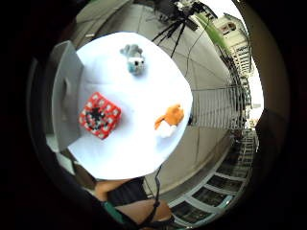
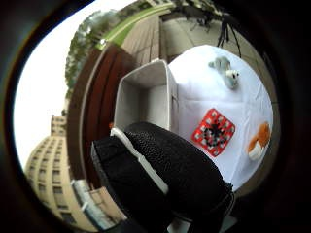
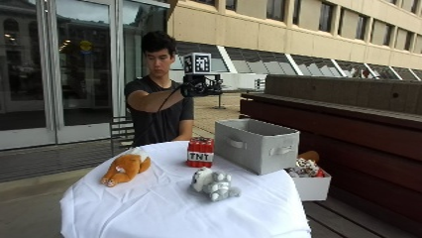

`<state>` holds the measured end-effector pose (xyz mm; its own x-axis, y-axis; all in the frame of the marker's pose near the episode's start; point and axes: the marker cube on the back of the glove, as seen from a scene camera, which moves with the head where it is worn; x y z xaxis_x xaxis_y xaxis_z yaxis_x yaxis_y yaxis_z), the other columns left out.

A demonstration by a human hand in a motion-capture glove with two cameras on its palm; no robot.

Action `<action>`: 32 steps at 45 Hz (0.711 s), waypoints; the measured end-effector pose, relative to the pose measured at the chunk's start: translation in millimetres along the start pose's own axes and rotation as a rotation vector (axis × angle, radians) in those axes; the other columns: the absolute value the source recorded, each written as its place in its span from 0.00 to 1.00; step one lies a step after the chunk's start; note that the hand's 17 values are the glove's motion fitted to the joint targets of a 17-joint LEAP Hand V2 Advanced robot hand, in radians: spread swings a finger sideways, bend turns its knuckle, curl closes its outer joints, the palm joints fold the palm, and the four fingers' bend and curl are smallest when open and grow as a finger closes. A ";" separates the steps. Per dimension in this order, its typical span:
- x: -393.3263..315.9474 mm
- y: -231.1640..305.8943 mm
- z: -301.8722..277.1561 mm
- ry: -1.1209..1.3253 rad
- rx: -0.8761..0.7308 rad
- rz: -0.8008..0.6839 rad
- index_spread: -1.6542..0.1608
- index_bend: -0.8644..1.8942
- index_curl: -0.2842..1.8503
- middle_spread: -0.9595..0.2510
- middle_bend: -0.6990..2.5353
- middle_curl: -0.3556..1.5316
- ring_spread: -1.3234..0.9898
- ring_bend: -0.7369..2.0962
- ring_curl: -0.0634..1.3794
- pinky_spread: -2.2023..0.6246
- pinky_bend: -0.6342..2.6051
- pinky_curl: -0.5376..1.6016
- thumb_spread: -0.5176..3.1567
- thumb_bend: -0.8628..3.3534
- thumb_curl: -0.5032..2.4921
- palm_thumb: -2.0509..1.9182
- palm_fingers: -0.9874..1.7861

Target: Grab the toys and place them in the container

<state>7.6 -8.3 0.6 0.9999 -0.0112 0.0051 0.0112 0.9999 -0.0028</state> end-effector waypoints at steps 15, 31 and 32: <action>9.7 -4.3 3.1 -0.002 0.001 0.008 0.82 0.38 0.21 0.72 0.29 0.28 0.46 0.32 0.09 0.73 0.35 0.35 0.39 0.17 0.17 0.46 0.35; 12.2 9.0 9.3 0.007 0.038 0.021 0.81 0.38 0.26 0.71 0.28 0.32 0.44 0.32 0.13 0.73 0.36 0.38 0.42 0.17 0.17 0.46 0.34; 15.5 8.5 12.2 0.009 0.038 0.015 0.81 0.38 0.26 0.71 0.28 0.33 0.44 0.33 0.13 0.73 0.36 0.38 0.42 0.17 0.17 0.46 0.34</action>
<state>23.1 0.2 12.9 1.0000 0.0040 -0.0039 -0.0039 0.9994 0.0348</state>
